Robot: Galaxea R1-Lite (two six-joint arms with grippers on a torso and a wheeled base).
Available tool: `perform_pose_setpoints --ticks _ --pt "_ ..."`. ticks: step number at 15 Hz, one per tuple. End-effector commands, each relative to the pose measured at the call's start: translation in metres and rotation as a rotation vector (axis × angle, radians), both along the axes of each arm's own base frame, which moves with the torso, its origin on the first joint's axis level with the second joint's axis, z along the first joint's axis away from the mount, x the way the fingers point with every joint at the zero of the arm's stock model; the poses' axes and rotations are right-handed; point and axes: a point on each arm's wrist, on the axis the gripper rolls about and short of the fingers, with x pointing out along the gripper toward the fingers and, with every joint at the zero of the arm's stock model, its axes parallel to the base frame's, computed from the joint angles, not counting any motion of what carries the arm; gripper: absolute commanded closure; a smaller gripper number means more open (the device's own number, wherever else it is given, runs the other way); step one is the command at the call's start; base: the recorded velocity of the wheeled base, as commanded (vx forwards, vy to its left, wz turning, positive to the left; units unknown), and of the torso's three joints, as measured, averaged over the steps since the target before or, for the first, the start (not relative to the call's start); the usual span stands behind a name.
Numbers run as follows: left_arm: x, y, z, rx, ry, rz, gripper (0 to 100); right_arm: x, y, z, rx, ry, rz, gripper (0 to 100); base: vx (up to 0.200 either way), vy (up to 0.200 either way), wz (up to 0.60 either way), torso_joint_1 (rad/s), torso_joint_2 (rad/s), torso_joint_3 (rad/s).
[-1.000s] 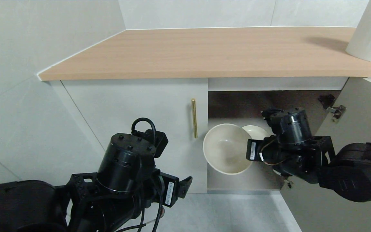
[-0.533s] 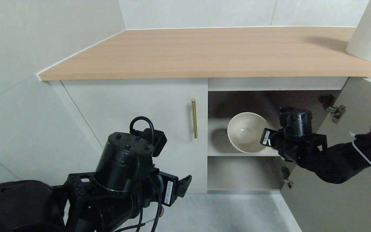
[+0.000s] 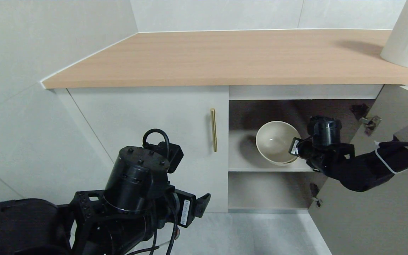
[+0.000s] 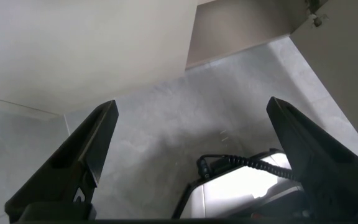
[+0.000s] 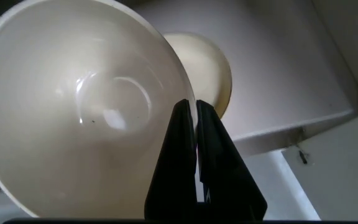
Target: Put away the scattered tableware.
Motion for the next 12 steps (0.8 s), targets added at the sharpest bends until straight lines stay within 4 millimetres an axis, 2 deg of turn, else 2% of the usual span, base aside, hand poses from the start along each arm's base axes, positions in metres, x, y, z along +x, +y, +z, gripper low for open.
perform_pose_setpoints --ticks 1,5,12 --pt "0.0 0.0 0.0 0.0 0.001 0.0 0 0.011 -0.003 -0.008 -0.003 0.008 -0.015 100 0.0 0.0 0.0 0.0 0.0 0.0" --pt "0.0 0.0 0.0 0.0 0.001 0.0 0 0.027 -0.012 -0.019 -0.005 0.017 -0.046 100 0.0 0.0 0.0 0.0 0.0 0.0" --pt "0.0 -0.001 -0.001 0.002 0.003 0.0 0 0.03 -0.016 -0.023 -0.008 0.022 -0.06 100 0.0 0.0 0.0 0.0 0.0 0.0"
